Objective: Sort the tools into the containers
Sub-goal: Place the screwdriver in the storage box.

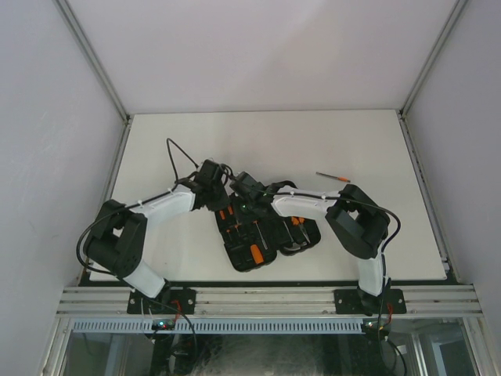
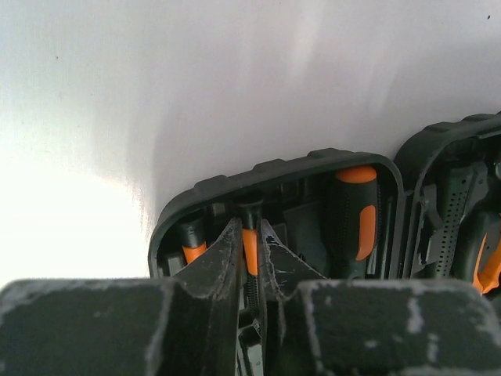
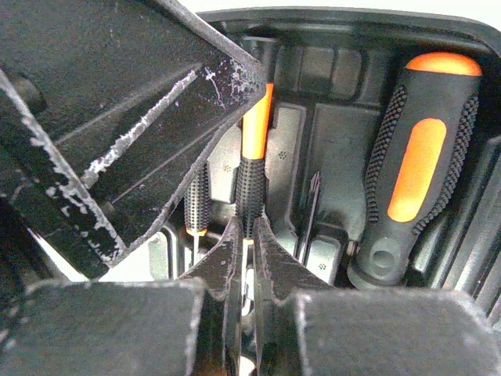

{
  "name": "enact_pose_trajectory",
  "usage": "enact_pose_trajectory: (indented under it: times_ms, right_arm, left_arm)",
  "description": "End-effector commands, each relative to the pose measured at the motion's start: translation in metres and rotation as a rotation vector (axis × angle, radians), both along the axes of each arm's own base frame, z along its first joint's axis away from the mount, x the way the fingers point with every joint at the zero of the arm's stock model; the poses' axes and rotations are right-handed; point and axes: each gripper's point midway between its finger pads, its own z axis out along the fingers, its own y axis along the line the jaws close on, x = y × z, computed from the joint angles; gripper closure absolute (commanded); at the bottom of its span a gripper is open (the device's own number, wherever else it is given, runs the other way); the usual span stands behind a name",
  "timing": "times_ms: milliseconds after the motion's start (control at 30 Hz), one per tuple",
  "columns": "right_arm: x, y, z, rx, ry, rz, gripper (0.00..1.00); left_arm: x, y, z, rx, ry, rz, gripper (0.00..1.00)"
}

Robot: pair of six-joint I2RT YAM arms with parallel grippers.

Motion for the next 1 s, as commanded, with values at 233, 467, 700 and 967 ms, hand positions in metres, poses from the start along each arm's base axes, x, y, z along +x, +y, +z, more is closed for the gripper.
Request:
enact_pose_trajectory:
  times_ms: [233,467,700,967]
  right_arm:
    - [-0.043,-0.049,-0.071,-0.222,0.163,0.021,1.00]
    - [-0.046,-0.054,-0.074,-0.244,0.179,-0.005,1.00]
    - [-0.051,-0.064,-0.086,-0.306,0.193,-0.050,1.00]
    - [-0.049,-0.058,-0.076,-0.289,0.159,-0.041,1.00]
  left_arm:
    - [0.015,-0.001,-0.008,0.039,0.012,-0.010,0.89]
    - [0.003,0.002,-0.031,0.088,0.114,-0.041,1.00]
    - [-0.011,0.010,-0.052,0.123,0.176,-0.046,1.00]
    - [-0.012,0.002,-0.049,0.062,0.140,-0.062,1.00]
